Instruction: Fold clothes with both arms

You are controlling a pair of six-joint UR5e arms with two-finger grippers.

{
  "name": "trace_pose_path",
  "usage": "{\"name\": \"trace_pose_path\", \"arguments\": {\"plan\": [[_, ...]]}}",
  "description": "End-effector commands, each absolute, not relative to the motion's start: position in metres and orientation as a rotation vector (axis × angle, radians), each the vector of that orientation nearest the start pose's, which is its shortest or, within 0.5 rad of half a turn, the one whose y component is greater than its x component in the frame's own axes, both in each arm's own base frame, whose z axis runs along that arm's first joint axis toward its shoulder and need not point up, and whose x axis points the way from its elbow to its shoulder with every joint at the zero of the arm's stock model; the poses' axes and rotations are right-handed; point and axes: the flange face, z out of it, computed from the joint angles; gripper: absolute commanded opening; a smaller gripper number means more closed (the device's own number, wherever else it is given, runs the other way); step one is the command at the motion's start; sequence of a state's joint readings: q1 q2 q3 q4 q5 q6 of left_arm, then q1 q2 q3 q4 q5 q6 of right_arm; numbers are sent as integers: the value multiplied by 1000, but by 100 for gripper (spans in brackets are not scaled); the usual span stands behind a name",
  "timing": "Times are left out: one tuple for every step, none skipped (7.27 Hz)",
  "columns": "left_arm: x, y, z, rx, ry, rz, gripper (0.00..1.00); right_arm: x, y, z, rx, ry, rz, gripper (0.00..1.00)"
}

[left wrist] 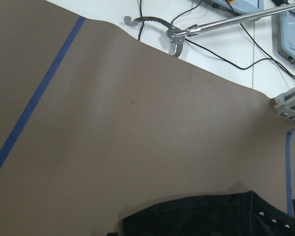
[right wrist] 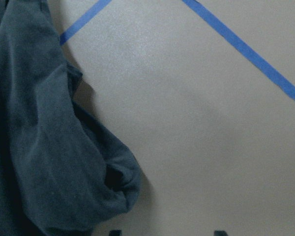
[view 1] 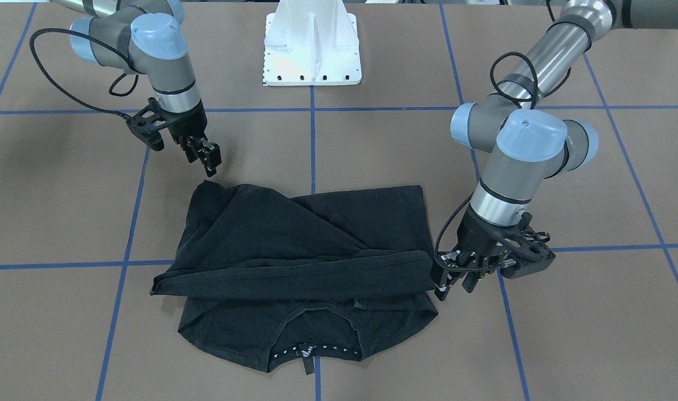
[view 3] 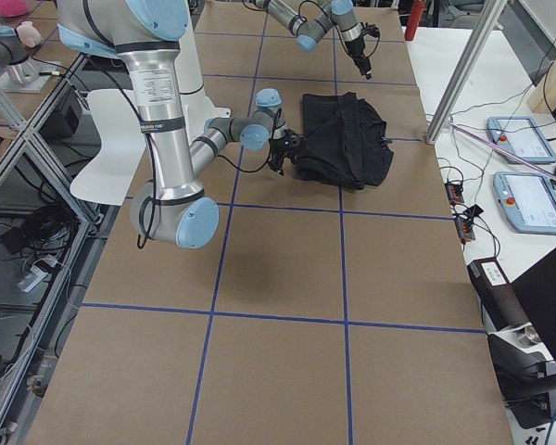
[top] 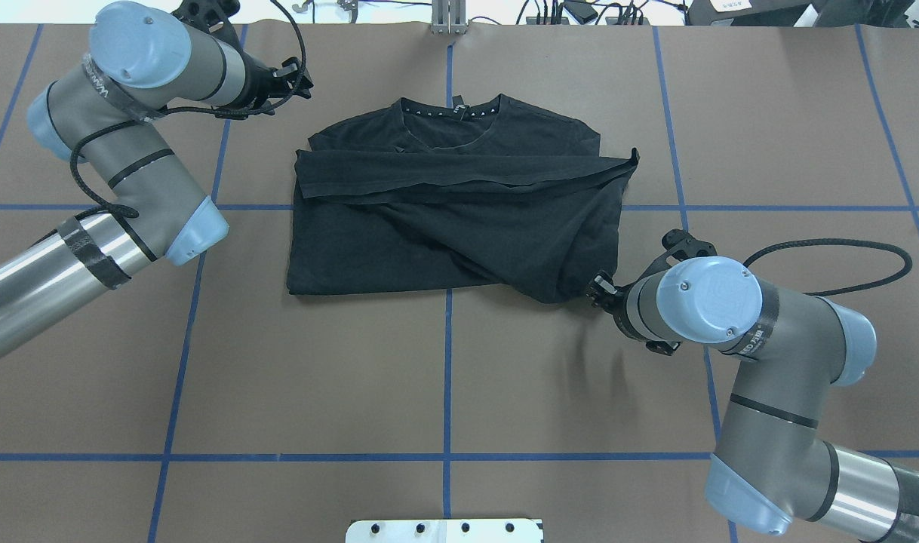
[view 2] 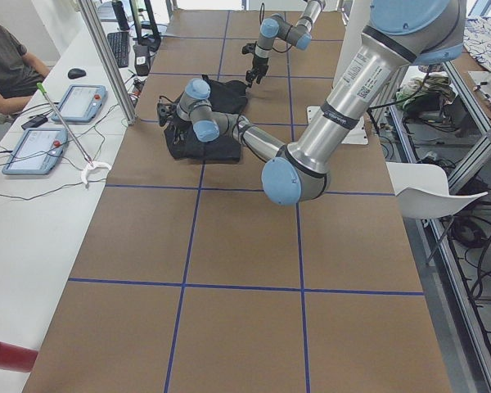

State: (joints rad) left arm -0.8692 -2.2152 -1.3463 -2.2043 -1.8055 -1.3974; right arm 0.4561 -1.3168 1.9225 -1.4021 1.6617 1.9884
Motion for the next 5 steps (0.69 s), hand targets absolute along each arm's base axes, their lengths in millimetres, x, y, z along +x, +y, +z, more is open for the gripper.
{"name": "trace_pose_path", "arguments": {"plan": [[398,-641,306,339,1023,-504,69,-463,-361,348,-65,-801,756,70],[398,-639,313,335,1016,-506,69,-463,-361,348,-61,-801,754,70],[398,-639,315,334,1014,-506,69,-462,-361,348,-46,-800,728,69],[397,-640,315,336,1014,-508,69,-458,-368,349,-16,-798,698,69],[397,-640,314,345,1010,-515,70,-457,-369,349,-1,-797,688,69]]}}
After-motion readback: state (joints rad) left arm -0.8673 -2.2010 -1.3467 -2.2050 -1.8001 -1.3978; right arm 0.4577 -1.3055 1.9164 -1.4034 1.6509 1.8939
